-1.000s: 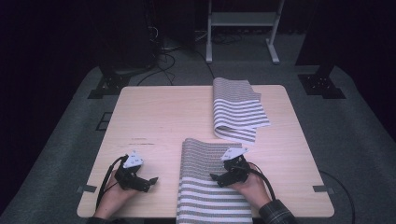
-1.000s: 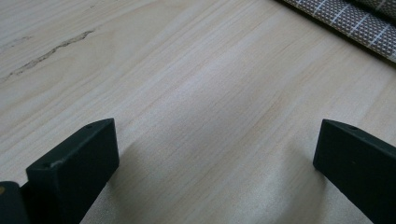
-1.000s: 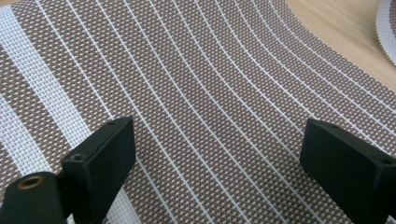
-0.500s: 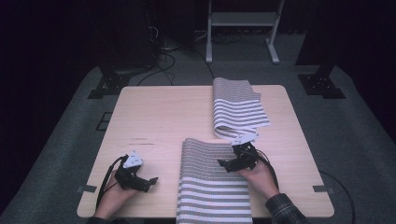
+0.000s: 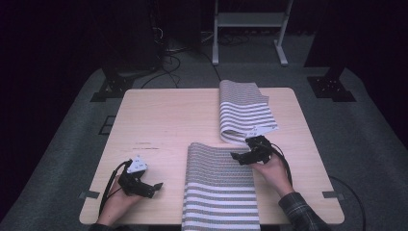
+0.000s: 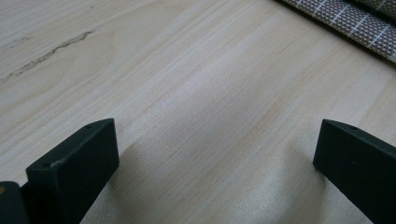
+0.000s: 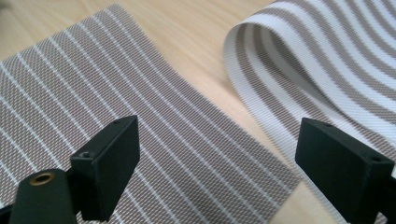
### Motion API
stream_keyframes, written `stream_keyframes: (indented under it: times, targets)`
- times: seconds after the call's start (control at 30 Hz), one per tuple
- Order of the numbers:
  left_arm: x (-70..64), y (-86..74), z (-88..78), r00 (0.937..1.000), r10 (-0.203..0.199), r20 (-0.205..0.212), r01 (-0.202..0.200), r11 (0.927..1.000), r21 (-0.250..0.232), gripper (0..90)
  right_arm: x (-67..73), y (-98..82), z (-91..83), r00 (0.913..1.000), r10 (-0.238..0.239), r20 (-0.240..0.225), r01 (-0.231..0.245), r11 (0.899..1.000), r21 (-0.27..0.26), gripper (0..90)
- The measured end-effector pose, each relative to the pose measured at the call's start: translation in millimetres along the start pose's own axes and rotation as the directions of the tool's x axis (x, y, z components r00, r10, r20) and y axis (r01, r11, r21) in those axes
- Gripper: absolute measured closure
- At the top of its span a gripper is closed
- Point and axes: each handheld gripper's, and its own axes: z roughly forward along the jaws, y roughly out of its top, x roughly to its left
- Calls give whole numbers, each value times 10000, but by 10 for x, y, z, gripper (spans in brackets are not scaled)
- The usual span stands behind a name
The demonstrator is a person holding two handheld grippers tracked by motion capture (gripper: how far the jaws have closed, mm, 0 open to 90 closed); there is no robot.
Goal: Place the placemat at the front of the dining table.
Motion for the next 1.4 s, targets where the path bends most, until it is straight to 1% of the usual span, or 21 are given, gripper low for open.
stream_keyframes:
  times: [0.27, 0.33, 0.37, 0.4, 0.47, 0.57, 0.63, 0.8, 0.87, 0.9, 0.93, 1.0, 1.03, 1.1, 1.13, 1.23, 1.27, 1.3, 1.33, 1.37, 1.4]
  targets:
    - [4, 3, 4, 10000, -8, 1, 8, 10000, 3, 0, -259, 108, -54, 9980, 505, 374, -498, 9986, -195, 128]
    - [4, 11, 13, 10000, -4, 6, 4, 10000, -20, 0, -366, 137, -82, 9958, 720, 568, -704, 9971, -297, 131]
    - [4, 11, 13, 10000, -4, 6, 4, 10000, -20, 0, -366, 137, -82, 9958, 720, 568, -704, 9971, -297, 131]
    - [3, 11, 14, 10000, -2, 10, 2, 10000, -17, 0, -434, 151, -95, 9937, 850, 733, -826, 9959, -361, 131]
    - [3, 11, 14, 10000, 1, 9, -1, 10000, -17, 0, -459, 157, -100, 9927, 882, 819, -855, 9957, -351, 131]
    - [4, 12, 14, 10000, 9, 10, -9, 10000, -15, 0, -602, 160, -131, 9872, 1181, 1072, -1138, 9924, -458, 133]
    - [3, 12, 14, 10000, 2, 11, -2, 10000, -15, 0, -634, 153, -134, 9852, 1208, 1214, -1158, 9921, -476, 137]
    - [4, 12, 14, 10000, 11, 10, -11, 10000, -15, 0, -824, 97, -103, 9743, 1634, 1549, -1600, 9865, -348, 142]
    - [3, 12, 14, 10000, 7, 9, -7, 10000, -18, 0, -922, 79, -60, 9676, 1681, 1882, -1682, 9856, -153, 142]
    - [3, 11, 14, 10000, 9, 10, -9, 10000, -16, 0, -922, 79, -60, 9676, 1681, 1882, -1682, 9856, -153, 142]
    - [3, 11, 16, 10000, 3, 4, -3, 10000, -44, 0, -977, 76, -39, 9633, 1710, 2070, -1727, 9849, -103, 152]
    - [3, 11, 16, 10000, -3, 6, 4, 10000, -43, 0, -1007, 69, -32, 9609, 1776, 2123, -1781, 9839, -170, 177]
    - [3, 11, 16, 10000, 2, 5, -2, 10000, -41, 0, -1073, 48, 4, 9548, 1824, 2345, -1836, 9829, -169, 186]
    - [3, 11, 16, 10000, 3, 6, -3, 10000, -40, 0, -1101, 46, 22, 9532, 1889, 2359, -1936, 9811, -35, 186]
    - [3, 11, 16, 10000, 1, 6, -1, 10000, -42, 0, -1170, 32, 67, 9484, 2005, 2458, -2086, 9780, 72, 186]
    - [3, 11, 16, 10000, 4, 5, -4, 10000, -42, 0, -1228, 34, 92, 9436, 2126, 2537, -2221, 9750, 91, 186]
    - [3, 11, 16, 10000, 4, 6, -4, 10000, -42, 0, -1289, 40, 123, 9383, 2222, 2650, -2339, 9722, 134, 186]
    - [3, 11, 16, 10000, 4, 6, -4, 10000, -42, 0, -1289, 40, 123, 9383, 2222, 2650, -2339, 9722, 134, 186]
    - [3, 11, 15, 10000, 4, 8, -4, 10000, -41, 0, -1342, 49, 165, 9325, 2218, 2851, -2387, 9708, 255, 186]
    - [3, 11, 15, 10000, 4, 8, -4, 10000, -41, 0, -1342, 49, 165, 9325, 2218, 2851, -2387, 9708, 255, 186]
    - [3, 11, 15, 10000, 25, 20, -25, 10000, -35, 0, -1385, 51, 199, 9254, 2321, 2994, -2505, 9678, 239, 187]
